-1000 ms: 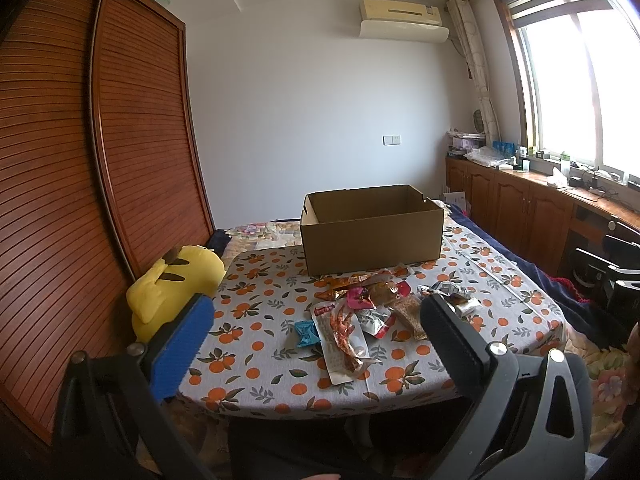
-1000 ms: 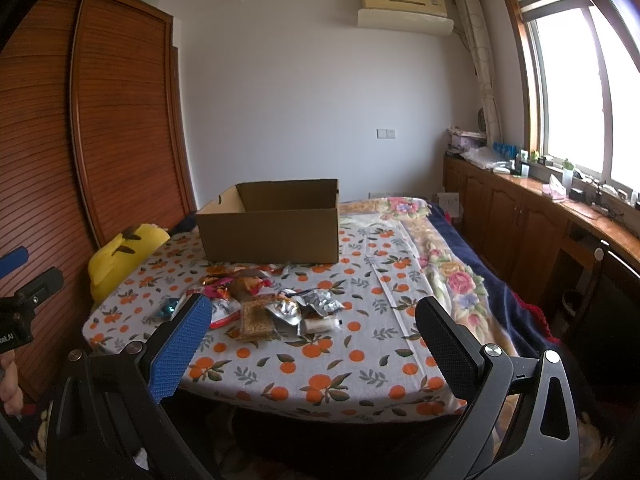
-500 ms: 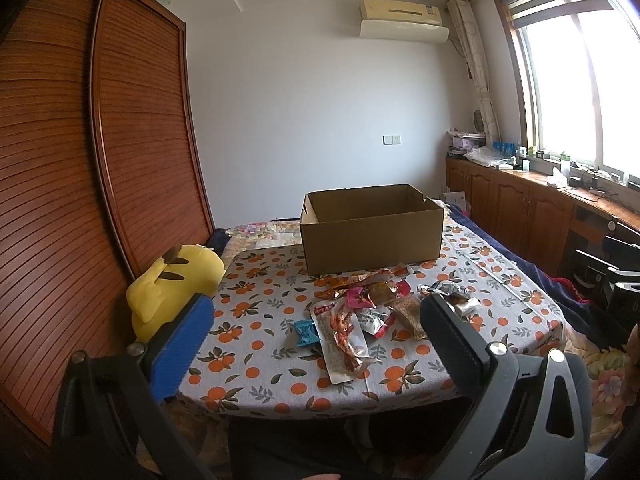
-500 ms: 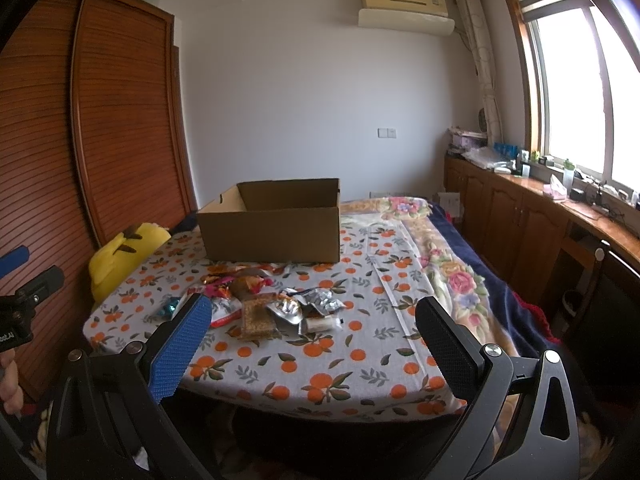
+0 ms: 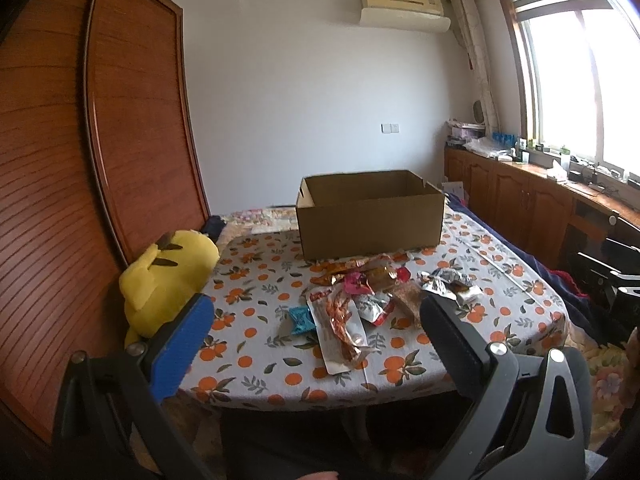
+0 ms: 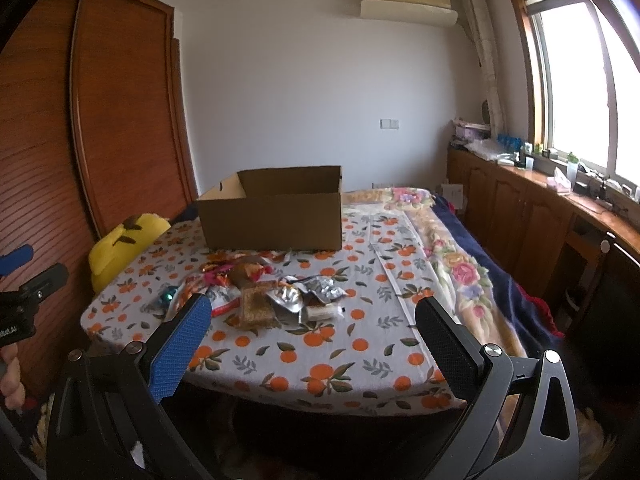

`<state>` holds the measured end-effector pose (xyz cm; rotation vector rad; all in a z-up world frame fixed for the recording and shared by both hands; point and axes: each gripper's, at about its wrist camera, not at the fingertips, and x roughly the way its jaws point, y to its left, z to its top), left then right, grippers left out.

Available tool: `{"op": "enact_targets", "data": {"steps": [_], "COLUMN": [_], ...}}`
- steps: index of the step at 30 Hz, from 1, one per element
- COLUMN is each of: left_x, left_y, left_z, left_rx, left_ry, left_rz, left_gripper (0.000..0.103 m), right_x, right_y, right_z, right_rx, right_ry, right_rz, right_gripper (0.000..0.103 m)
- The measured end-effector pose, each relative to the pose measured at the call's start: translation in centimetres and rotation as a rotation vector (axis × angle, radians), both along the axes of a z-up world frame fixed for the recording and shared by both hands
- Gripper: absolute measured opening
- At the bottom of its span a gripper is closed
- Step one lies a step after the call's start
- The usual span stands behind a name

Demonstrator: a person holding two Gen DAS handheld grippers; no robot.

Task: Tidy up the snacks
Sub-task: 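Reach the left tool to the chicken-feet pouch while the right tool reaches the silver foil pouch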

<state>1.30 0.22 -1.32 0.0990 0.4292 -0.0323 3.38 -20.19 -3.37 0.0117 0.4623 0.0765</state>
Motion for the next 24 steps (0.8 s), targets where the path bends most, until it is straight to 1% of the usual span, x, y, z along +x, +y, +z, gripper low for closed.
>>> {"op": "enact_targets", "data": {"steps": [6, 12, 17, 20, 24], "left_x": [2.9, 7.1, 10.6, 12.7, 15.6], "left_y": [0.5, 0.5, 0.8, 1.3, 1.3], "left_z": [-2.5, -5.4, -7.4, -8.7, -10.3], "left_rx": [-0.017, -0.043, -0.068, -0.118, -0.144], "left_ry": [0.079, 0.179, 0.243, 0.302, 0.374], "left_rz": [-0.015, -0.046, -0.061, -0.078, -0.087], "left_gripper": [0.103, 0.103, 0.101, 0.098, 0.093], "right_x": [1.9, 5.6, 8.6, 10.0, 11.6], "right_y": [-0.2, -0.3, -0.8, -0.9, -1.3], "right_z": [-1.4, -3.3, -4.9, -5.8, -7.2], "right_rx": [-0.007, -0.014, -0.022, -0.029, -0.026], "right_ry": [0.020, 0.058, 0.091, 0.108, 0.134], "right_rz": [0.028, 0.073, 0.106, 0.118, 0.135], "right_gripper": [0.103, 0.103, 0.103, 0.103, 0.103]}}
